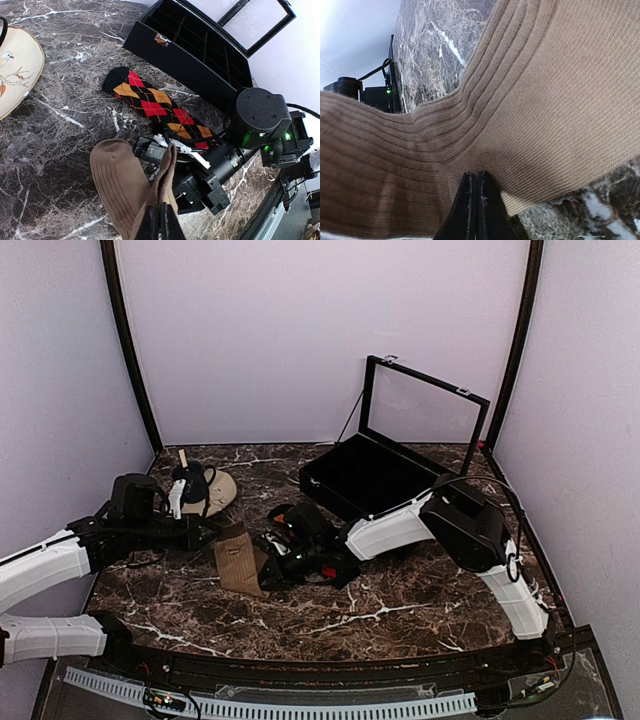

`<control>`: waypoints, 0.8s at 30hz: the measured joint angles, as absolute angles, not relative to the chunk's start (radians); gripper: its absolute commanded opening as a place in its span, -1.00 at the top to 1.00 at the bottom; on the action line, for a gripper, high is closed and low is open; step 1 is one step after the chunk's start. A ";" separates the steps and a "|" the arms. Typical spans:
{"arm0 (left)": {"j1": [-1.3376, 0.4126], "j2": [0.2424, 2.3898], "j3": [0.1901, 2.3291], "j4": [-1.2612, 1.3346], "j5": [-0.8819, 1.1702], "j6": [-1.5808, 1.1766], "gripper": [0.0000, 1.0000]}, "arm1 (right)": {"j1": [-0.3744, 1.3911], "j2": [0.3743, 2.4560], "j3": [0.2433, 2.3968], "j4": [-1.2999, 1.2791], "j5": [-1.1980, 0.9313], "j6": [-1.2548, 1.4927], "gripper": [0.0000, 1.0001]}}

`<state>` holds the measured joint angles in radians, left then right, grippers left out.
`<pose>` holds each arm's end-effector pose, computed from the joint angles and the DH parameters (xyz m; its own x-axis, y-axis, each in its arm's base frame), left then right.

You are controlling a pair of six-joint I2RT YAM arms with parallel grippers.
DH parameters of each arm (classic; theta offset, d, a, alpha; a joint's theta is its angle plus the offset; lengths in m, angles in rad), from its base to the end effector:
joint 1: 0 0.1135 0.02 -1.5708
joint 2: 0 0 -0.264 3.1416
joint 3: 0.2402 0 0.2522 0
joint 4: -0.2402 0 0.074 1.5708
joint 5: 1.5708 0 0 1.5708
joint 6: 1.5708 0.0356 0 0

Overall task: Roll the socks
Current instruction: Adjust the sock at the center of the board.

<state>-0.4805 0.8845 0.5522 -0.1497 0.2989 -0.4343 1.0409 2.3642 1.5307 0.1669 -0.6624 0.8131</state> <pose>0.1721 -0.1015 0.2445 -0.6561 -0.1115 -0.7464 0.4377 0.7495 -0.4967 0.2326 0.4403 0.0946 -0.8865 -0.3801 -0.2639 -0.4085 0.3748 0.8323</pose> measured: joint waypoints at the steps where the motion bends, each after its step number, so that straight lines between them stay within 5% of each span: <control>1: -0.480 0.900 0.554 -0.142 0.296 -0.435 1.00 | 1.041 2.364 1.531 0.165 -0.662 0.813 1.00; 24: -0.461 1.213 0.626 -0.024 0.199 -0.450 1.00 | 1.040 2.324 1.459 0.185 -0.609 0.825 1.00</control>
